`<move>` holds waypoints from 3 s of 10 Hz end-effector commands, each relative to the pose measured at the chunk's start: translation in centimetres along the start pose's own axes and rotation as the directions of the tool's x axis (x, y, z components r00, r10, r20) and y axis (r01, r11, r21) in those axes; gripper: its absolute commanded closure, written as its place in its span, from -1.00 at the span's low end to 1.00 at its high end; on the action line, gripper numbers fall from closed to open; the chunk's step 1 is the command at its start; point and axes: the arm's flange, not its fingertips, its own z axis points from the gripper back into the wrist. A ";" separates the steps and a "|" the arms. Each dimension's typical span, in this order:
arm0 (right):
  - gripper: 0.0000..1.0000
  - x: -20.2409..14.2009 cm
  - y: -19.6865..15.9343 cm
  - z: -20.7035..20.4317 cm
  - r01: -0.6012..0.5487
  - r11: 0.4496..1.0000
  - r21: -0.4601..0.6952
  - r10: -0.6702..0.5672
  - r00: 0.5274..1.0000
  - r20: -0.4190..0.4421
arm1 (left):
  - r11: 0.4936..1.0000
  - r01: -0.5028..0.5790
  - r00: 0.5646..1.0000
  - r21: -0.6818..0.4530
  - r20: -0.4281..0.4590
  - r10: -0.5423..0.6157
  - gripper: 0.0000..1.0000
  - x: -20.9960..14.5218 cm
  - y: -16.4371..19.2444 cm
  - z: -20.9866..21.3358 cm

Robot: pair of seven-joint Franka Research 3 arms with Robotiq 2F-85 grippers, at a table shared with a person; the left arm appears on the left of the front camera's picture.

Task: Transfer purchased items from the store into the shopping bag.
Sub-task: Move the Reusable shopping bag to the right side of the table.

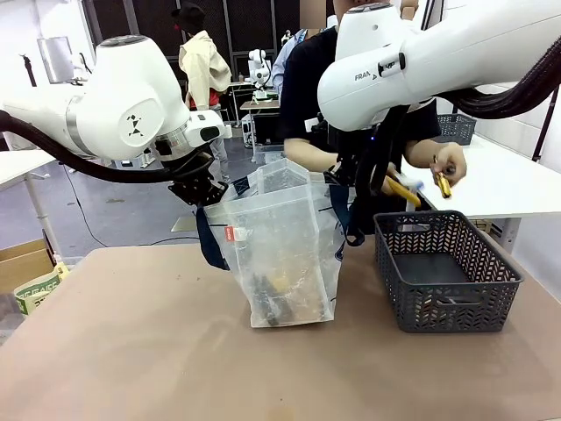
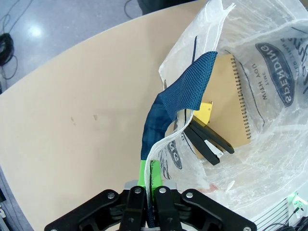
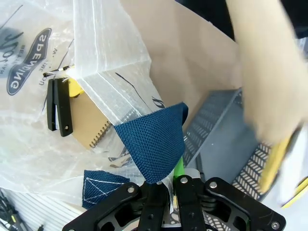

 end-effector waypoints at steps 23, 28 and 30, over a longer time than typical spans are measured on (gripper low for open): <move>1.00 -0.1 0.1 0.0 -0.007 1.000 -0.017 0.008 0.999 0.043 | 1.000 -0.004 1.000 0.001 0.001 0.004 1.00 0.0 0.0 0.0; 1.00 -0.1 0.1 0.0 -0.007 1.000 -0.017 0.008 0.999 0.043 | 1.000 -0.004 1.000 0.001 0.001 0.004 1.00 0.0 0.0 0.0; 1.00 -0.1 0.1 0.0 -0.007 1.000 -0.017 0.008 0.999 0.043 | 1.000 -0.004 1.000 0.001 0.001 0.004 1.00 0.0 0.0 0.0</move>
